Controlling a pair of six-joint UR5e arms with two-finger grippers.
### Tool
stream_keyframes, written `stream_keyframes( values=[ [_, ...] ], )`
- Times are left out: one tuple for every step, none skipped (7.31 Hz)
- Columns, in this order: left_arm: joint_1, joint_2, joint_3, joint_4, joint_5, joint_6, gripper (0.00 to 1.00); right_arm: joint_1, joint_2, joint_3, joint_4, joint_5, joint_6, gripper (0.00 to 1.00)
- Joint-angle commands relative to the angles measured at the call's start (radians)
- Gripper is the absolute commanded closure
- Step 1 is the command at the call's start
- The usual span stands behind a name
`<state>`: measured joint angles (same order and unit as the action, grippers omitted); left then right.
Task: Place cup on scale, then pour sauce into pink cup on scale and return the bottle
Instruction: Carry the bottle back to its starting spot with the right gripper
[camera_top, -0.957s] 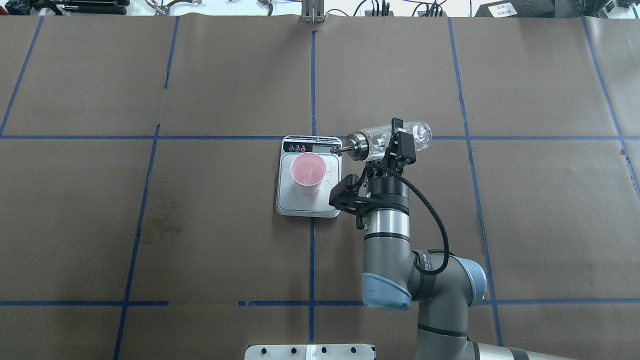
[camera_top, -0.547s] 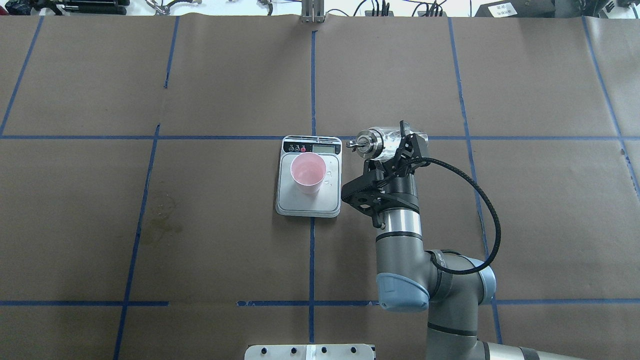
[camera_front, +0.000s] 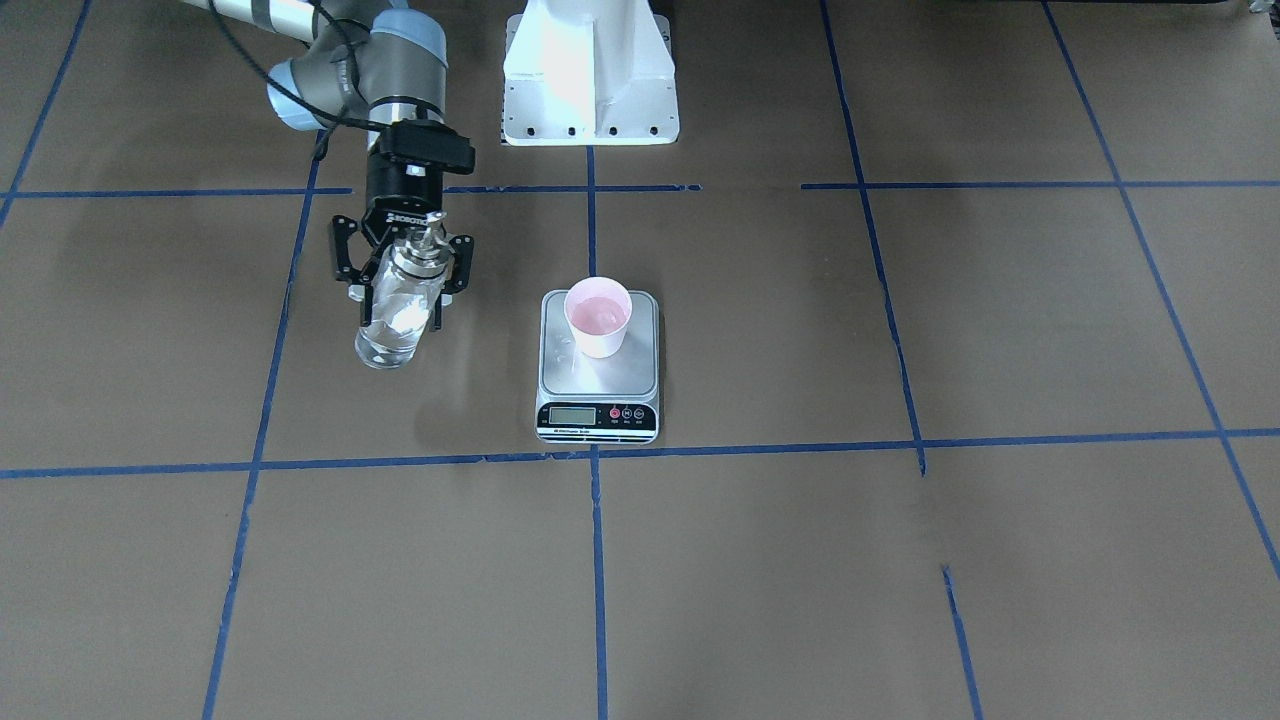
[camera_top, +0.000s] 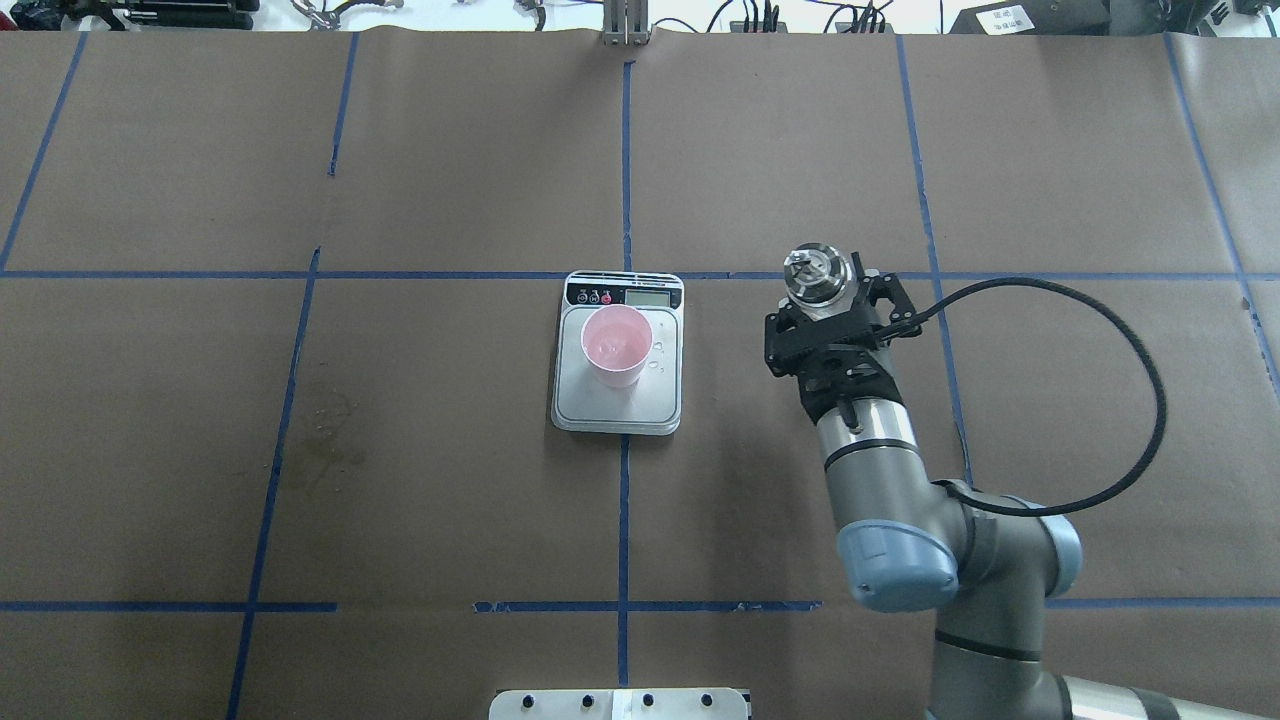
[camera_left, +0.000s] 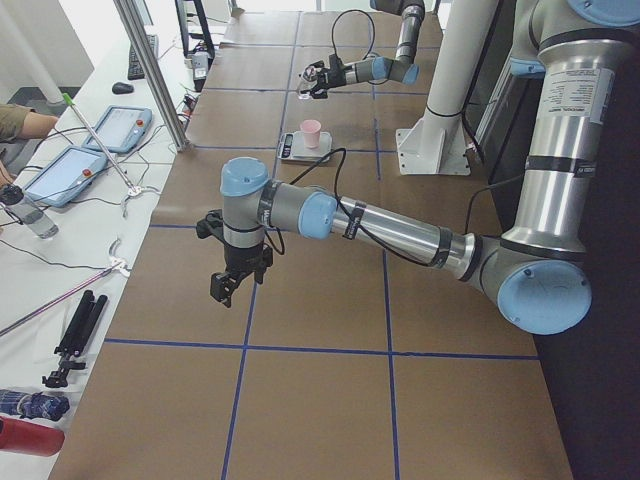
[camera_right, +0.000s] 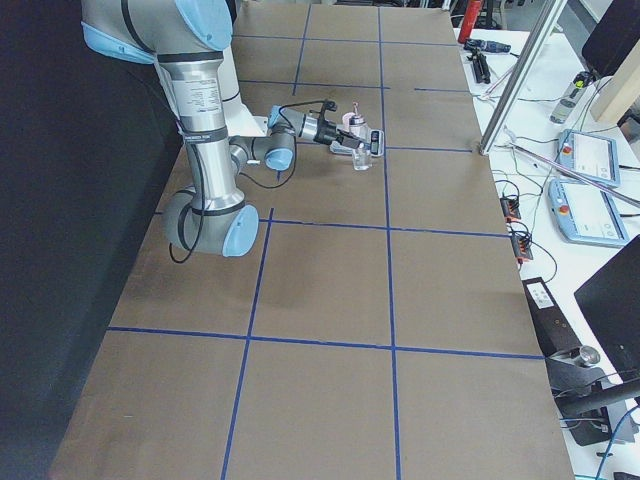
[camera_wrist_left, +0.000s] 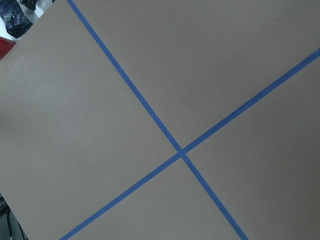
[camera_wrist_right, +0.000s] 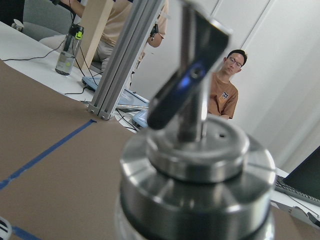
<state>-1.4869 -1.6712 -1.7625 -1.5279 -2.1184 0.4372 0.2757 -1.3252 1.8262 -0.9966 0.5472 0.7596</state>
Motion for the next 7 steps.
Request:
stream_keyframes(
  values=[
    [-0.003, 0.001, -0.009, 0.002, 0.0, 0.0, 0.0, 0.092, -0.097, 0.082, -0.001, 0.17, 0.19, 1.0],
    [-0.003, 0.001, -0.011, 0.002, 0.0, 0.0, 0.0, 0.184, -0.098, 0.084, -0.001, 0.339, 0.457, 1.0],
    [-0.003, 0.001, -0.011, 0.002, 0.0, 0.0, 0.0, 0.226, -0.101, 0.087, -0.01, 0.409, 0.54, 1.0],
    [-0.004, 0.001, -0.015, 0.002, 0.0, 0.0, 0.0, 0.227, -0.112, 0.082, -0.01, 0.409, 0.547, 1.0],
    [-0.004, 0.001, -0.017, 0.002, 0.0, 0.0, 0.0, 0.231, -0.123, 0.079, -0.011, 0.409, 0.553, 1.0],
    [-0.004, 0.001, -0.02, 0.002, 0.0, 0.0, 0.0, 0.231, -0.156, 0.076, -0.011, 0.409, 0.554, 1.0],
    [-0.004, 0.001, -0.023, 0.002, 0.0, 0.0, 0.0, 0.231, -0.176, 0.062, -0.01, 0.407, 0.554, 1.0]
  ],
)
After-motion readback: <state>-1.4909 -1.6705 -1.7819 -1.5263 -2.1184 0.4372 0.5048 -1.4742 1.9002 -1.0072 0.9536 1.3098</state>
